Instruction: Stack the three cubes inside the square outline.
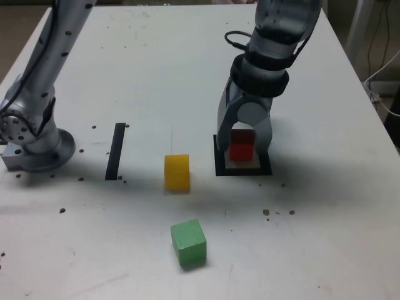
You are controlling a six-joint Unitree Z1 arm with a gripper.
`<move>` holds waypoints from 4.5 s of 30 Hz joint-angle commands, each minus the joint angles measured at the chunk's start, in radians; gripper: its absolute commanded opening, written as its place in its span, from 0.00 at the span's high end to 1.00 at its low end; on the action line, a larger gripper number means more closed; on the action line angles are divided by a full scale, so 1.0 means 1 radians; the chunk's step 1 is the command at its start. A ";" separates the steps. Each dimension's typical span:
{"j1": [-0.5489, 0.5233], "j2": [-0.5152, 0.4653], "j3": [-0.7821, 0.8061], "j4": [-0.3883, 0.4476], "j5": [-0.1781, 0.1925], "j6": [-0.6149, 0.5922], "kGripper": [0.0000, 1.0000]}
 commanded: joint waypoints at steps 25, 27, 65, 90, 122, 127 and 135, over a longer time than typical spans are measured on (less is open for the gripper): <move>-0.013 -0.285 0.197 0.005 0.077 -0.080 0.00; -0.026 -0.315 0.228 0.009 0.077 -0.097 0.00; -0.256 -0.294 0.510 -0.140 -0.084 -0.252 0.07; -0.216 -0.224 0.495 -0.216 -0.102 -0.154 0.68; -0.174 -0.275 0.210 0.054 0.022 -0.157 0.71; -0.146 -0.249 0.124 0.086 0.020 -0.127 0.71; -0.110 -0.201 0.041 0.091 0.003 -0.082 0.71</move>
